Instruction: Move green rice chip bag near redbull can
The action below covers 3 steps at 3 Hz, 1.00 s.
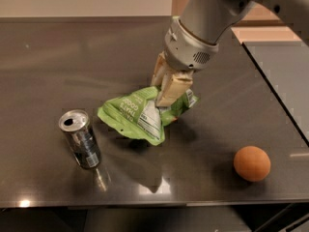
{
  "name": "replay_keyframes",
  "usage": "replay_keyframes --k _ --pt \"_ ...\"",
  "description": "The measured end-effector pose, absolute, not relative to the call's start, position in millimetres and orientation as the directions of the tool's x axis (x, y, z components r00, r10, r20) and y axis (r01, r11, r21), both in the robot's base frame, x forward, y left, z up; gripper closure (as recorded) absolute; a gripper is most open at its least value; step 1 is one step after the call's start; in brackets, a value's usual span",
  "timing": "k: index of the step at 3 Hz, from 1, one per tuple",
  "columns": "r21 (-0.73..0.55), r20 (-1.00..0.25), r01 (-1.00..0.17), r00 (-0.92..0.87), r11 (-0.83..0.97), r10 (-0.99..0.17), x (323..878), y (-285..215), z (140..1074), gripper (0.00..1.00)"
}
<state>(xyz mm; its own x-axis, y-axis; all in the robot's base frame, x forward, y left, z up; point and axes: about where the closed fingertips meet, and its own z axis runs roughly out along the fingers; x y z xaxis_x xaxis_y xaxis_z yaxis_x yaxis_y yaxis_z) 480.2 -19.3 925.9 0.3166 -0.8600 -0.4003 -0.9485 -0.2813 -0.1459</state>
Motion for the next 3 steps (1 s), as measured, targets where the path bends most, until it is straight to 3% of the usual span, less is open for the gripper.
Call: replay_keyframes --k 1,2,3 --pt "-0.112 -0.422 -0.946 0.322 -0.303 -0.848 470 -6 918 1.00" --pt "-0.076 -0.432 -0.941 0.329 -0.329 -0.840 462 2 911 0.84" --pt "-0.056 -0.432 -0.942 0.322 -0.331 -0.842 458 6 905 0.59"
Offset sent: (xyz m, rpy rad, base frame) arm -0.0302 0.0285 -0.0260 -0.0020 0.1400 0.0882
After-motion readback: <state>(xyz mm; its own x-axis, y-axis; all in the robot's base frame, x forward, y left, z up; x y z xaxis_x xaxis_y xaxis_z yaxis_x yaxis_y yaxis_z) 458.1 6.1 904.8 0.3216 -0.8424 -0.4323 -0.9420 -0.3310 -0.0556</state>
